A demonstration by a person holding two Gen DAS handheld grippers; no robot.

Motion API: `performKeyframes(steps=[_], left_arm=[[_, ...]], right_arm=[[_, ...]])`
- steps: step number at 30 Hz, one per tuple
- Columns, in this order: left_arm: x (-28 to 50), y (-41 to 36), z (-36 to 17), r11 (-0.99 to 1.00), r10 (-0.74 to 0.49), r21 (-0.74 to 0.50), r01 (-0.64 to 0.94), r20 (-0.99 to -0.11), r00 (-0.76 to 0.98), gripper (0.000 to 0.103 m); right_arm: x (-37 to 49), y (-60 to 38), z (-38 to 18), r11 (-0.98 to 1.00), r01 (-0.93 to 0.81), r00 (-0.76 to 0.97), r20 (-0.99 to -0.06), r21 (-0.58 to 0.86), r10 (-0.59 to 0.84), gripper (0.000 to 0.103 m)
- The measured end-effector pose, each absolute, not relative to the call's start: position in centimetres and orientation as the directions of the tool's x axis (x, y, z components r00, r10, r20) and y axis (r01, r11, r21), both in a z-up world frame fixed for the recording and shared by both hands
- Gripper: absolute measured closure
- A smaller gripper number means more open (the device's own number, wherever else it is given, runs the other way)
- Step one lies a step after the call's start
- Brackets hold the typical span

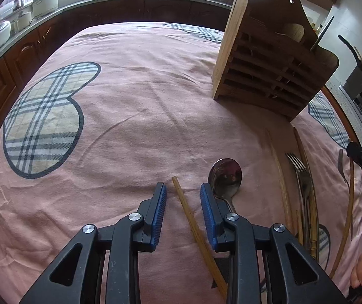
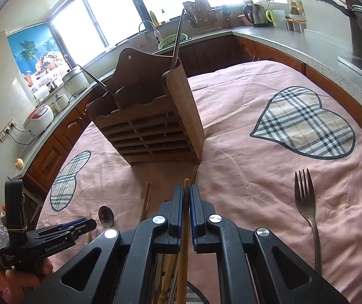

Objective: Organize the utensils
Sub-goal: 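Raise the bamboo chopstick in the left tool over the holder while the right tool carries its own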

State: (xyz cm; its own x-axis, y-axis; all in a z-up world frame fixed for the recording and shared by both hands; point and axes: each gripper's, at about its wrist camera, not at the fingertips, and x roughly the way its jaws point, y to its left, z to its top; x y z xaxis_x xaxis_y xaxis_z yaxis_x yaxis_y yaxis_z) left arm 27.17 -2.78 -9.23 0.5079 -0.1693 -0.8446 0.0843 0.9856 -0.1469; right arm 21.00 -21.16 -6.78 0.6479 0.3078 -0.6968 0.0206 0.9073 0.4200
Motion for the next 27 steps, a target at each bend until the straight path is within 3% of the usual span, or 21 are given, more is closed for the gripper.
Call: performKeyframes(steps=[1, 5, 14, 27], left_arm=[[27.3, -2.9, -9.3, 0.987, -0.164, -0.138, 0.088, -0.847, 0.506, 0.093], [26.9, -2.1, -8.7, 0.973, -0.230, -0.211, 0.097, -0.827, 0.512, 0.096], [21.9, 0.9, -2.4, 0.942, -0.322, -0.307, 0.134, -0.719, 0.615, 0.098], [15.1, 3.6, 4.5, 0.926, -0.361, -0.321, 0.198, -0.600, 0.714, 0.099]], right_arm=[[21.0, -21.1, -6.8, 0.907, 0.020, 0.648, -0.696, 0.421, 0.309, 0.098], [20.7, -21.0, -6.3, 0.902, 0.002, 0.655, -0.682, 0.431, 0.325, 0.098], [19.0, -20.9, -2.7, 0.891, -0.050, 0.704, -0.616, 0.452, 0.352, 0.098], [16.5, -21.0, 2.7, 0.891, -0.116, 0.775, -0.521, 0.440, 0.358, 0.098]])
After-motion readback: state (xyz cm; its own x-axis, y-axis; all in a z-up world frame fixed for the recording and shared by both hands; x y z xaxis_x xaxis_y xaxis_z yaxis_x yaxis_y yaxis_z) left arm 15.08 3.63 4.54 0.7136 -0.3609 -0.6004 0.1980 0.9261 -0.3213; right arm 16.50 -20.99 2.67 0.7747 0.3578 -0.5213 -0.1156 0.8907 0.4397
